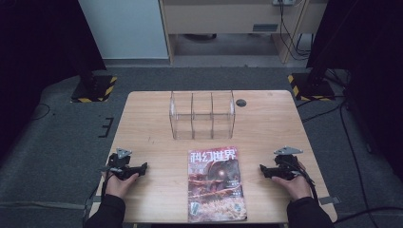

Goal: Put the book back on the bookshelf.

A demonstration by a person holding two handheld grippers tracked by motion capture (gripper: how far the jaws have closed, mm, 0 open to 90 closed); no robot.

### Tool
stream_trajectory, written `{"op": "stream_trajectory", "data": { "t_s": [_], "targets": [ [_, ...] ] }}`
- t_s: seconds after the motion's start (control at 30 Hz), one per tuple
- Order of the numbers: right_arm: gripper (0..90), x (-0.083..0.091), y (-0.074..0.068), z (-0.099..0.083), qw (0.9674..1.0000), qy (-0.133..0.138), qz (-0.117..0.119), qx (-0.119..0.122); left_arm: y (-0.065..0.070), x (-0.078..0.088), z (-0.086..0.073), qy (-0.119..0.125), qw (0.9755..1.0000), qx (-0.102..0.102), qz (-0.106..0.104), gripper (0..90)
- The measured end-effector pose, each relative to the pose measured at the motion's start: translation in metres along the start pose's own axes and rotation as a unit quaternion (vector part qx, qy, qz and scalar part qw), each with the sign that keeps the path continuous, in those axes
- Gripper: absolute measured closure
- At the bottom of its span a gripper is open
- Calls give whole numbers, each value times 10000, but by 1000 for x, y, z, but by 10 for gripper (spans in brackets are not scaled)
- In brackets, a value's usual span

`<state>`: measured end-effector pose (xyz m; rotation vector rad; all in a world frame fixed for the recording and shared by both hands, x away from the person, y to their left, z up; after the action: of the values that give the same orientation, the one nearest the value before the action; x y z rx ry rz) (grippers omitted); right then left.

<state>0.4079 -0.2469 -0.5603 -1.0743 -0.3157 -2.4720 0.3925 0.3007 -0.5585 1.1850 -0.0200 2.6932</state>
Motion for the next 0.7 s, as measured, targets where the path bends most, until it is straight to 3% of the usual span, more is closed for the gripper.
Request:
{"op": "stream_trajectory", "data": {
  "t_s": [0.3, 0.43, 0.7],
  "targets": [
    [139, 10, 0, 8, 9994, 247, -14, -256, 5, 11, 6, 328, 9992, 170, -128, 129],
    [155, 16, -6, 13, 9989, 400, 69, -250, 19, 18, 11, 548, 9980, 124, -291, 149],
    [194, 20, -19, 19, 9976, 515, 369, -282, 39, 25, 16, 695, 9965, -46, -470, 167]
  ]
}}
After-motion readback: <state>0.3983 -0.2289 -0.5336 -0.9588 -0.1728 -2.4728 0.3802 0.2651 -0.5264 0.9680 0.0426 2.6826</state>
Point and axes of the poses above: each handheld gripper's, and its own axes: x roughly backward along the jaws, z roughly out of its top, y roughly to its right, the point moved 4 cm from there along -x, roughly forward along the jaws, and after that the axes turned 3 degrees about x, right-handed, at the moved point
